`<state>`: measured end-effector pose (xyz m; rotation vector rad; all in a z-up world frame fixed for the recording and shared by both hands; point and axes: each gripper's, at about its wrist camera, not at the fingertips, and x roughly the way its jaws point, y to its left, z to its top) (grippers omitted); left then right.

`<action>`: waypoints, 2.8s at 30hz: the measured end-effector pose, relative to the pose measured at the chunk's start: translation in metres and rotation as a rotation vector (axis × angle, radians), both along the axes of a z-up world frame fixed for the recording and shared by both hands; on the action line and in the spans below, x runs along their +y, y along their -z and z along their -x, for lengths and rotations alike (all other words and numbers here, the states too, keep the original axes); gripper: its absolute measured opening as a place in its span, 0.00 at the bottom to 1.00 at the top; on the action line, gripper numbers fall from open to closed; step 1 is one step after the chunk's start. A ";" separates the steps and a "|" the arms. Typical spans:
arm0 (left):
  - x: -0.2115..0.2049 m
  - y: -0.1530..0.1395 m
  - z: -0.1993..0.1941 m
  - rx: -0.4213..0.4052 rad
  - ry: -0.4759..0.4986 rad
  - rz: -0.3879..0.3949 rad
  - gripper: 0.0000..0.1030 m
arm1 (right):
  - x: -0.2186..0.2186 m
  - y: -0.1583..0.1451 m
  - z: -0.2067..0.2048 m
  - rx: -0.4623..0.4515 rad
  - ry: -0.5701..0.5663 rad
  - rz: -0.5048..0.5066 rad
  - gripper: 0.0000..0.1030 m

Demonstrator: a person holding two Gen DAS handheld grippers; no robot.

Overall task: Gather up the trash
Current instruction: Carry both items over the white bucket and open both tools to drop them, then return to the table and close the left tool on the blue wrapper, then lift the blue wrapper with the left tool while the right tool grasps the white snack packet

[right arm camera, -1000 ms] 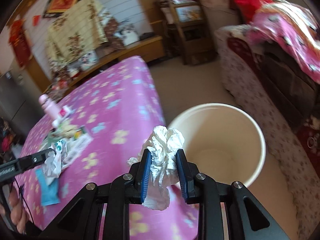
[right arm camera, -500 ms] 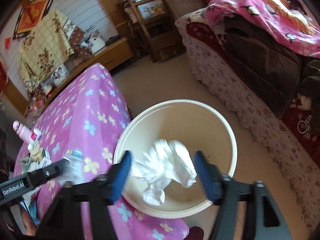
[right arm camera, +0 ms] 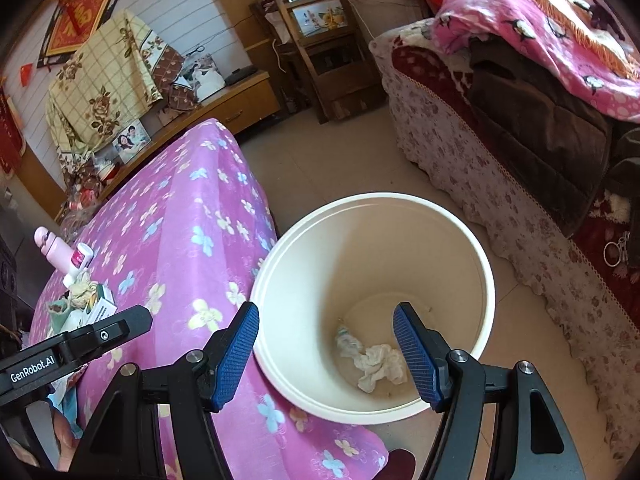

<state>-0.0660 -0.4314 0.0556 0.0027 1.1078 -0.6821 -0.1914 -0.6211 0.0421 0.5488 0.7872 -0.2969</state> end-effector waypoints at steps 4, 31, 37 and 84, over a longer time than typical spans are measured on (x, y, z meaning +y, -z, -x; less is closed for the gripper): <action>0.018 -0.007 0.004 -0.040 -0.027 -0.008 0.47 | 0.013 -0.010 0.001 -0.007 -0.006 0.037 0.65; 0.180 -0.048 0.035 -0.236 -0.195 -0.090 0.58 | 0.167 -0.051 -0.021 -0.048 -0.263 0.090 0.70; 0.230 -0.048 0.040 -0.243 -0.231 -0.117 0.58 | 0.203 -0.048 -0.032 -0.037 -0.345 0.077 0.70; 0.351 -0.012 0.041 -0.085 -0.300 -0.106 0.24 | 0.314 -0.032 -0.102 0.007 -0.743 0.023 0.76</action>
